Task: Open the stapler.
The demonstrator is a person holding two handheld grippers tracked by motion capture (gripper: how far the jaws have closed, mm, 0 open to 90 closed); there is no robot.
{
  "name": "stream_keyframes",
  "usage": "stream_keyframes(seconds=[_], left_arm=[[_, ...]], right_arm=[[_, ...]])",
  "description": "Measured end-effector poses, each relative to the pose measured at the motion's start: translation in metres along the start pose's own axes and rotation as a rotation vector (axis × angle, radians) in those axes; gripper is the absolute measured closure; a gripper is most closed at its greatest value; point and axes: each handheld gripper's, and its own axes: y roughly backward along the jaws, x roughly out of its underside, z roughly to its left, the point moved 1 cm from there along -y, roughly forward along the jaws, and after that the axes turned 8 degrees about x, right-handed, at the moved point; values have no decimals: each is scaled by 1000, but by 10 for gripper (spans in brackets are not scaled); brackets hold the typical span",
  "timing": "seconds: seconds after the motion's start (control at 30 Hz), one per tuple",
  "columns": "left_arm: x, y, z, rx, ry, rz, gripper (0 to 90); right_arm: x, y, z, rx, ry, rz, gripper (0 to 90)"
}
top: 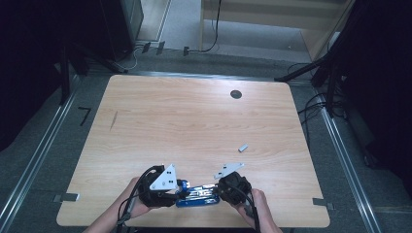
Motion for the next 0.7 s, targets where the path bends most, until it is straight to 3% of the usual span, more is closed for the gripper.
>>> stream_keyframes(seconds=[0.2, 0.4, 0.57, 0.7], left_arm=[[-1, 0, 3, 19, -9, 4, 669], [0, 1, 3, 35, -21, 15, 670], [0, 2, 4, 49, -30, 19, 669], [0, 2, 4, 49, -34, 17, 669]], right_arm=[[0, 1, 1, 4, -45, 13, 867], [3, 2, 2, -7, -57, 19, 865], [4, 3, 3, -7, -61, 20, 865], [4, 4, 6, 7, -34, 22, 864]])
